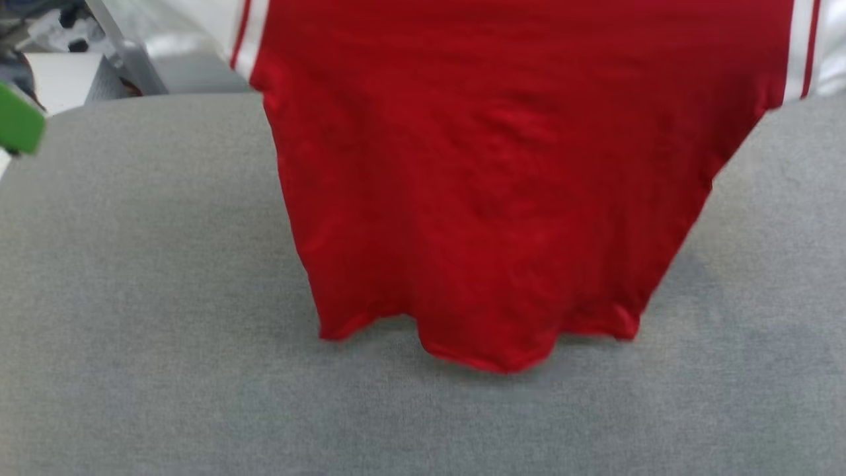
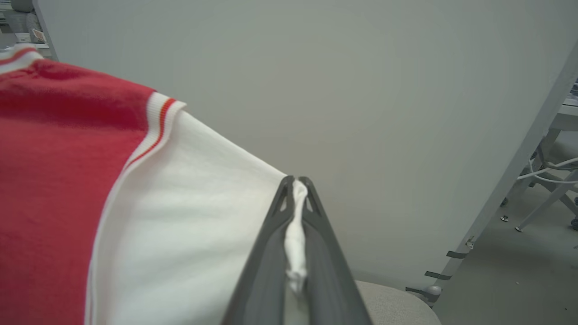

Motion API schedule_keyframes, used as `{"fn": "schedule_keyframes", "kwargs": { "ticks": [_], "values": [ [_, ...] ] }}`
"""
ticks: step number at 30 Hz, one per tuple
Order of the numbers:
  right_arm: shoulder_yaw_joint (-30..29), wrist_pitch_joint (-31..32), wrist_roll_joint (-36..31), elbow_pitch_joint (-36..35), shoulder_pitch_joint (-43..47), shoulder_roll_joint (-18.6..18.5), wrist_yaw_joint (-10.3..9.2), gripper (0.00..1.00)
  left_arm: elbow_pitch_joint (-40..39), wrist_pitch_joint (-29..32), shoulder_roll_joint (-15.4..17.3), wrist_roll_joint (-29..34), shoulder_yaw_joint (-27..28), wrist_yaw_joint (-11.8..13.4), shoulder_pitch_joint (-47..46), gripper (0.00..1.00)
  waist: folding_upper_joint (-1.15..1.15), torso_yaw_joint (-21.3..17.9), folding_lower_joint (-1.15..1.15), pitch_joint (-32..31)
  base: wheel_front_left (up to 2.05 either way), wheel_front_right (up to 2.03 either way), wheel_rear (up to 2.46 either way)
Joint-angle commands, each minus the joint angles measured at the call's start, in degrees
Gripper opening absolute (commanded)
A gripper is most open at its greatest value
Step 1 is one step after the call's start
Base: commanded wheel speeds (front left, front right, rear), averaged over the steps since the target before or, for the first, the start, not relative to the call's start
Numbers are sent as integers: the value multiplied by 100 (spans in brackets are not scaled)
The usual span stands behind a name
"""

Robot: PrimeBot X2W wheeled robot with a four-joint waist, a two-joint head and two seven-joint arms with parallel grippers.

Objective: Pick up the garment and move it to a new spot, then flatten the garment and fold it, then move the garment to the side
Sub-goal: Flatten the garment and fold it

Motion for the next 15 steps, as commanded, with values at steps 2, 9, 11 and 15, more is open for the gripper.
{"fn": "schedule_keyframes", "kwargs": {
  "ticks": [2, 9, 11, 15],
  "values": [
    [78, -129, -166, 186, -488, 59, -6, 0, 185, 26, 93, 13, 27, -97, -542, 0, 0, -10, 0, 794, 0, 0, 0],
    [273, -563, -562, 986, -2133, 263, -6, 0, 1078, -74, -25, 152, -133, -459, -2229, 0, 0, 66, 0, 1964, 0, 0, 0],
    [332, -734, -711, 1263, -2608, 303, -6, 0, 1397, -192, -99, 272, -223, -543, -2715, 0, 0, 86, 0, 2257, 0, 0, 0],
    [406, -1146, -1070, 1903, -3539, 424, -6, 0, 2134, -468, -292, 517, -413, -660, -3643, 0, 0, 113, 0, 2759, 0, 0, 0]
  ]
}}
